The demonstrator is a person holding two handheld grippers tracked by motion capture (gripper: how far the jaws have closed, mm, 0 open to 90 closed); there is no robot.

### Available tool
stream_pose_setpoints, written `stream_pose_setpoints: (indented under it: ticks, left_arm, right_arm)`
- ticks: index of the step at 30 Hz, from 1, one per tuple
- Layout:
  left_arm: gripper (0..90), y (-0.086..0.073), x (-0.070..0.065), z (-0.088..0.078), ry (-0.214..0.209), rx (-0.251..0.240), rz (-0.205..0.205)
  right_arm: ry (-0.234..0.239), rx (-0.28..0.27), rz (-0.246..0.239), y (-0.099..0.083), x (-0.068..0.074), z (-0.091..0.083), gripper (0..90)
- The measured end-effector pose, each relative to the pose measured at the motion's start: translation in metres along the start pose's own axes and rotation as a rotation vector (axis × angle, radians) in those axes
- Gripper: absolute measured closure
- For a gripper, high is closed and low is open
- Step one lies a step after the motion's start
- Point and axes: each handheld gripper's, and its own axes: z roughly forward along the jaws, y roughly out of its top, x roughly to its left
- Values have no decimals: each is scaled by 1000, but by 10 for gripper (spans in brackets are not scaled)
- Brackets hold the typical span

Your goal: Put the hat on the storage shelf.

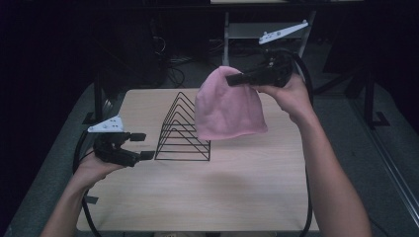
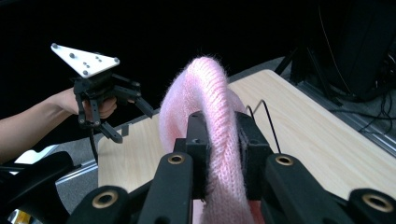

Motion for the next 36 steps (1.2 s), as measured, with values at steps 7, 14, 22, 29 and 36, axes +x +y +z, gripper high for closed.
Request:
stream_pose_setpoints:
  ticks: [7,14,22,29,36]
  left_arm:
    - [223,18,5,-1,-22,-14,11]
    - [223,33,10,2,-45,-2,26]
    - [229,49,15,13,-89,-15,29]
    - [286,61,17,21,-102,3,40]
    - [517,69,29,22,-90,15,14]
  right_arm:
    - [19,-19,-22,17,7,8,780]
    - [39,-36,-36,34,13,19,780]
    - [61,-44,-58,50,23,38,779]
    - [81,-52,-72,58,28,54,779]
    - [98,-65,-81,63,31,62,779]
